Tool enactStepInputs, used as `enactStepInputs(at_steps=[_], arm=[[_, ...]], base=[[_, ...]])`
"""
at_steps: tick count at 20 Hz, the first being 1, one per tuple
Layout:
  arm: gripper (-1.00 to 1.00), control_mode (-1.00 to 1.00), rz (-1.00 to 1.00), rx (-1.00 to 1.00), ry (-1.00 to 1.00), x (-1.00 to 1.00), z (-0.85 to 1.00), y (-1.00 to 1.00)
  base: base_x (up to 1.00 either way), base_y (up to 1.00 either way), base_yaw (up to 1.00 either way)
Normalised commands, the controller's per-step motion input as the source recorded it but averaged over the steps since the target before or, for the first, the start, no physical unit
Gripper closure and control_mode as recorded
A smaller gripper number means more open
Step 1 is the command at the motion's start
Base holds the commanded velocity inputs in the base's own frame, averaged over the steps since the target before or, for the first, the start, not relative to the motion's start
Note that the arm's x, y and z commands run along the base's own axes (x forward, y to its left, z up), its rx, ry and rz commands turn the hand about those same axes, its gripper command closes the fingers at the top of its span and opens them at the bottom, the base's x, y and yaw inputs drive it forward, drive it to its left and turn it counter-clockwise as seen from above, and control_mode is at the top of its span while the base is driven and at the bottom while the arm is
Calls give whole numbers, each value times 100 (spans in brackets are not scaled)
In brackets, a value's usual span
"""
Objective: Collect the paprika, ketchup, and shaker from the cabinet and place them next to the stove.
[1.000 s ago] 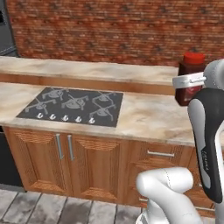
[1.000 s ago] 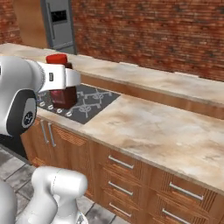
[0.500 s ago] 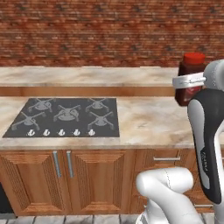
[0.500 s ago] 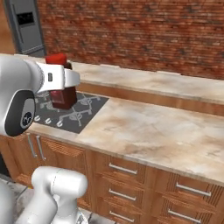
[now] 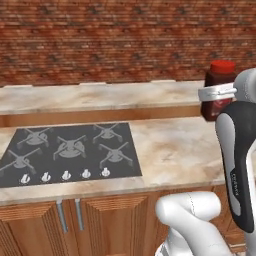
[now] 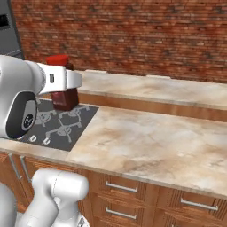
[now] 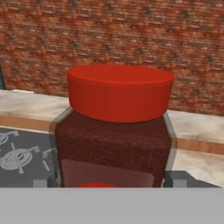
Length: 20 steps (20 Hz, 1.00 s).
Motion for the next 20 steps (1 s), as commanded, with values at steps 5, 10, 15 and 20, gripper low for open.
enactStepInputs(at_steps=[5,10,15,20], arm=[[100,100,0,0,0,0,0,0],[100,100,0,0,0,0,0,0],[100,-100,7,0,0,48,-48,5],[100,-100,27,-1,0,55,-65,0]], base=[[59,46,-17],[58,40,-9],[11,6,0],[0,0,0]])
